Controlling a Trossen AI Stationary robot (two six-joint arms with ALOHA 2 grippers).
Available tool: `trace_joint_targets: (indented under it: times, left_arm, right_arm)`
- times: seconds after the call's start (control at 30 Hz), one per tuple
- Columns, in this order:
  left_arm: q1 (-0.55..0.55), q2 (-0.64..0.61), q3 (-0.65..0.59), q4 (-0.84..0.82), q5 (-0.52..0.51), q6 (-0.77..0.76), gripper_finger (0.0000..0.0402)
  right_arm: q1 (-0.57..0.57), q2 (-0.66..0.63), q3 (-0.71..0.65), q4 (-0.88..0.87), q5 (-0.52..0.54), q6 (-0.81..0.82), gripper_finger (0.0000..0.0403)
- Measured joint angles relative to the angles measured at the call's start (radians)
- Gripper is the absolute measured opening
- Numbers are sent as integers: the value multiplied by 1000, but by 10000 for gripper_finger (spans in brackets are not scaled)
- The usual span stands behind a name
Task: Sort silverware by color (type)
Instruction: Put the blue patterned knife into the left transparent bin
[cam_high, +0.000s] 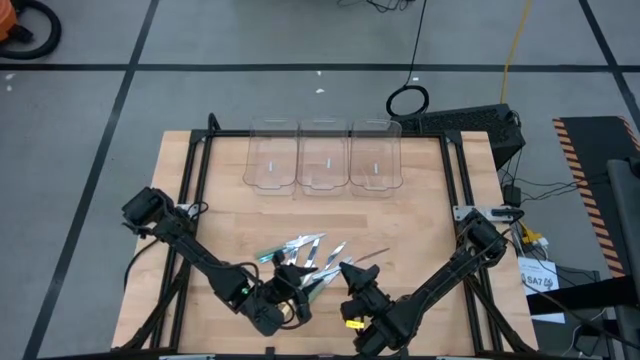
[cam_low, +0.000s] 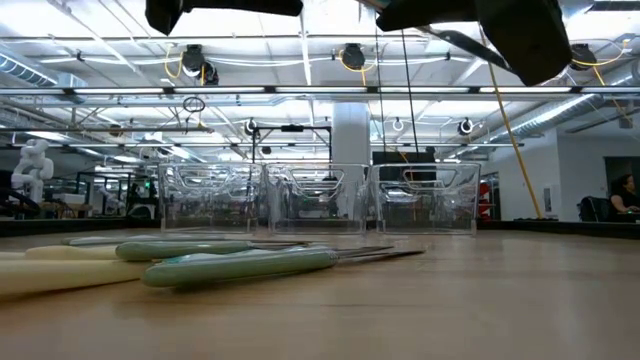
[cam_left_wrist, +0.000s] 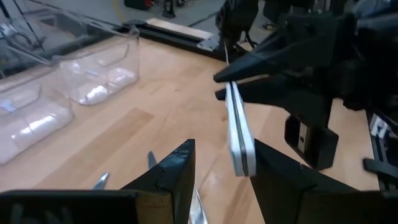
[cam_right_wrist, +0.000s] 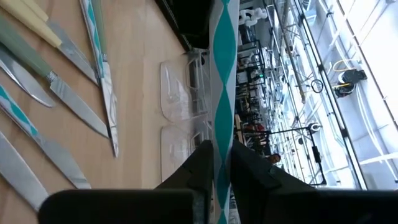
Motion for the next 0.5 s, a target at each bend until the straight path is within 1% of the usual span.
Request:
trace_joint_targets:
  times: [0.2, 0.3, 0.5]
  left_arm:
    - [-17, 1, 0, 73, -41, 60, 150]
    - [-20, 1, 0, 108, -42, 87, 150]
    - [-16, 1, 0, 121, -45, 104, 149]
  right_arm:
    - [0, 0, 0, 5, 20, -2, 36]
    - [0, 0, 0, 7, 20, -3, 36]
    - [0, 0, 0, 15, 22, -2, 36]
